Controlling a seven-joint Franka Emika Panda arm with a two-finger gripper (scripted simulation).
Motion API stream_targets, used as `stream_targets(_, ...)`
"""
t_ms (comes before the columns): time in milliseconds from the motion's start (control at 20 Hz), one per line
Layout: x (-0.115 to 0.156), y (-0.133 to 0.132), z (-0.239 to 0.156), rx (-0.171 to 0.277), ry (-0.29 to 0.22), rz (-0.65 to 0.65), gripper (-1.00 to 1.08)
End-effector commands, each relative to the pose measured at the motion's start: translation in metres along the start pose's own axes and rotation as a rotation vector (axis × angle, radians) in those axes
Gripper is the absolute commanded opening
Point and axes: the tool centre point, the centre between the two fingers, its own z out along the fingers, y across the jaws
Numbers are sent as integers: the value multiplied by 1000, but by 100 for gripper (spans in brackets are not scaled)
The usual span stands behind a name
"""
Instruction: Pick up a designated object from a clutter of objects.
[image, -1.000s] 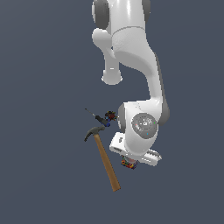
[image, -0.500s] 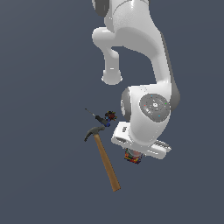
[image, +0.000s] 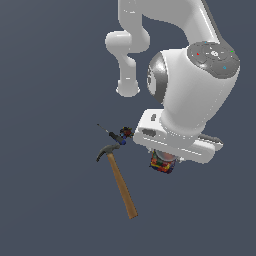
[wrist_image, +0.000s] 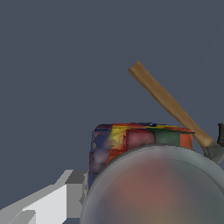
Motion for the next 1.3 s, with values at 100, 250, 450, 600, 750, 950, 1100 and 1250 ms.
stream_targets(100,-8,-5,-55,2,3,0,-100)
stream_targets(250,-13,-9,-89,2,3,0,-100)
stream_targets(450,-19,-14,-130,2,3,0,-100)
stream_targets(600,-22,-17,-154,2,3,0,-100)
stream_targets(750,-24,-19,-172,2,3,0,-100)
stream_targets(950,-25,-21,-189,2,4,1,-100)
stream_targets(1100,-25,-23,-196,2,4,1,-100)
stream_targets(1250,-25,-23,-200,2,4,1,-100)
